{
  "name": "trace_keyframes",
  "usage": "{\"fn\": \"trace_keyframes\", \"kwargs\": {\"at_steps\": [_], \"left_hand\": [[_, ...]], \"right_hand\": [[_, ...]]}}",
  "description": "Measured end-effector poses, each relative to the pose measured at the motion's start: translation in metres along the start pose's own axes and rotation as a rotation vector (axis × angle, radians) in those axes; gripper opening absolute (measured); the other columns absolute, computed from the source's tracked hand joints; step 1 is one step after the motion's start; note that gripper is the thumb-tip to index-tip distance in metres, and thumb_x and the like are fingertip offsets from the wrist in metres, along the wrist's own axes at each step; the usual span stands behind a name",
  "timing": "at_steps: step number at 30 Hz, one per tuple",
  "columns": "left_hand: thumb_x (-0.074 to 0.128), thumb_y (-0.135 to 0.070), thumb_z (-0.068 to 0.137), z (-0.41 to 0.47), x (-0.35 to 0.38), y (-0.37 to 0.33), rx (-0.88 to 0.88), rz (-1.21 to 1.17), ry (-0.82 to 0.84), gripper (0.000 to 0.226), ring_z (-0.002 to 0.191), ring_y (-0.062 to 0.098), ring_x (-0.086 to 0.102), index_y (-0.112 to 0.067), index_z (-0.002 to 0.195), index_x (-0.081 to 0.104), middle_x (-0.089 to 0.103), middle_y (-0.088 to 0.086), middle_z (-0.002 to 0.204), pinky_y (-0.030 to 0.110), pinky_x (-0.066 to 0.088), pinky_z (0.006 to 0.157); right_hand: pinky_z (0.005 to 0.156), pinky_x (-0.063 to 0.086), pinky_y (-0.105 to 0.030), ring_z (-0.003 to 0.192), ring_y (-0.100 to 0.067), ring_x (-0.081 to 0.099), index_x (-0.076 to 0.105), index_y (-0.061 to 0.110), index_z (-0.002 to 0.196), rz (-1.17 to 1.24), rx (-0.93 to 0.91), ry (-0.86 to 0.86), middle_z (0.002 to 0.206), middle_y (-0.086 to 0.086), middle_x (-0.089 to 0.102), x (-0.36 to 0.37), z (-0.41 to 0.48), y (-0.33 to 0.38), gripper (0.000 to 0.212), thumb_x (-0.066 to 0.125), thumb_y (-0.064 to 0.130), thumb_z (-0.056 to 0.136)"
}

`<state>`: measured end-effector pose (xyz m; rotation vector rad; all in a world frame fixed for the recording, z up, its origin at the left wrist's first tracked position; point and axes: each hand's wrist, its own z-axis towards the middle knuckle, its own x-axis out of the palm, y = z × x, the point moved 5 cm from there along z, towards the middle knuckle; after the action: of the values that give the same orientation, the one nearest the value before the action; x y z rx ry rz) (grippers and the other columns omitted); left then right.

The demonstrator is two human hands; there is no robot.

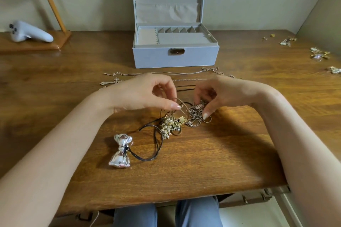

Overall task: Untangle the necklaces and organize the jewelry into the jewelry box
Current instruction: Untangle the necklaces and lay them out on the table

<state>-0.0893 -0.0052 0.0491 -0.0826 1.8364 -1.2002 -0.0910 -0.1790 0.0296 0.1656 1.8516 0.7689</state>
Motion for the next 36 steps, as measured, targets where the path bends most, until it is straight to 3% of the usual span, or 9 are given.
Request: {"fn": "trace_keyframes", "kwargs": {"at_steps": [6, 11, 15, 17, 19, 21, 24, 30, 36], "left_hand": [[0.071, -0.041, 0.077, 0.002, 0.013, 0.008, -0.001, 0.239, 0.185, 0.026, 0.07, -0.014, 0.048, -0.036, 0.1, 0.061, 0.053, -0.017, 0.099, 0.005, 0.037, 0.061], [0.067, -0.029, 0.083, -0.004, 0.023, -0.007, 0.098, 0.108, 0.352, 0.025, 0.086, -0.01, 0.054, -0.031, 0.108, 0.064, 0.061, -0.021, 0.104, 0.006, 0.038, 0.074], [0.06, -0.033, 0.085, -0.011, 0.033, -0.014, 0.127, 0.085, 0.52, 0.033, 0.108, -0.002, 0.055, -0.024, 0.116, 0.063, 0.062, -0.017, 0.116, 0.012, 0.041, 0.09], [0.061, -0.039, 0.079, -0.004, 0.025, -0.017, 0.156, 0.017, 0.314, 0.032, 0.098, 0.005, 0.061, -0.02, 0.104, 0.067, 0.068, -0.008, 0.105, 0.022, 0.047, 0.089], [0.066, -0.044, 0.069, 0.005, 0.006, -0.013, 0.16, -0.08, -0.082, 0.032, 0.081, 0.011, 0.06, -0.019, 0.088, 0.064, 0.067, -0.002, 0.089, 0.027, 0.048, 0.08], [0.071, -0.041, 0.061, 0.009, -0.003, -0.009, 0.148, -0.2, -0.276, 0.039, 0.076, 0.008, 0.054, -0.024, 0.091, 0.055, 0.06, -0.007, 0.09, 0.023, 0.046, 0.075], [0.074, -0.035, 0.061, 0.014, 0.006, -0.005, 0.151, -0.238, -0.279, 0.053, 0.088, 0.011, 0.062, -0.021, 0.105, 0.047, 0.06, -0.006, 0.106, 0.024, 0.05, 0.084], [0.069, -0.014, 0.081, 0.019, 0.006, 0.002, 0.132, -0.217, -0.422, 0.019, 0.059, 0.008, 0.06, -0.018, 0.091, 0.053, 0.063, -0.002, 0.072, 0.02, 0.049, 0.054], [0.055, -0.001, 0.09, 0.016, -0.002, 0.007, 0.086, -0.451, -0.419, 0.013, 0.065, 0.005, 0.066, -0.011, 0.092, 0.063, 0.067, 0.002, 0.074, 0.014, 0.05, 0.06]], "right_hand": [[0.05, 0.034, -0.012, 0.051, 0.0, 0.045, 0.067, 0.017, 0.071, 0.049, -0.054, -0.051, 0.053, 0.014, 0.058, -0.008, -0.008, 0.009, 0.015, 0.081, 0.022, 0.069], [0.046, 0.035, -0.016, 0.049, -0.009, 0.043, 0.063, 0.008, 0.075, 0.429, -0.193, -0.296, 0.06, -0.002, 0.053, -0.031, -0.019, 0.018, 0.022, 0.075, 0.025, 0.067], [0.043, 0.037, -0.017, 0.045, -0.01, 0.046, 0.057, 0.01, 0.076, 0.665, -0.27, -0.413, 0.055, 0.004, 0.054, -0.035, -0.015, 0.017, 0.016, 0.068, 0.021, 0.073], [0.043, 0.038, -0.017, 0.044, -0.009, 0.047, 0.056, 0.01, 0.077, 0.689, -0.273, -0.417, 0.055, 0.003, 0.055, -0.031, -0.012, 0.018, 0.015, 0.068, 0.02, 0.074], [0.043, 0.038, -0.018, 0.044, -0.01, 0.047, 0.057, 0.009, 0.077, 0.693, -0.283, -0.402, 0.056, 0.002, 0.057, -0.024, -0.007, 0.022, 0.016, 0.068, 0.02, 0.073], [0.042, 0.037, -0.019, 0.044, -0.01, 0.046, 0.058, 0.009, 0.077, 0.675, -0.282, -0.41, 0.056, 0.001, 0.056, -0.016, -0.002, 0.026, 0.015, 0.069, 0.019, 0.074], [0.041, 0.032, -0.018, 0.042, -0.009, 0.041, 0.059, 0.011, 0.076, 0.617, -0.218, -0.466, 0.053, 0.002, 0.053, -0.008, 0.005, 0.026, 0.012, 0.071, 0.014, 0.079], [0.04, 0.026, -0.014, 0.04, -0.008, 0.036, 0.065, 0.01, 0.076, 0.621, -0.183, -0.452, 0.048, 0.004, 0.049, -0.004, 0.006, 0.026, 0.008, 0.069, 0.014, 0.082], [0.042, 0.03, -0.017, 0.045, -0.01, 0.04, 0.066, 0.013, 0.086, 0.663, -0.124, -0.476, 0.058, 0.0, 0.053, -0.015, 0.002, 0.015, 0.004, 0.068, 0.014, 0.083]]}}
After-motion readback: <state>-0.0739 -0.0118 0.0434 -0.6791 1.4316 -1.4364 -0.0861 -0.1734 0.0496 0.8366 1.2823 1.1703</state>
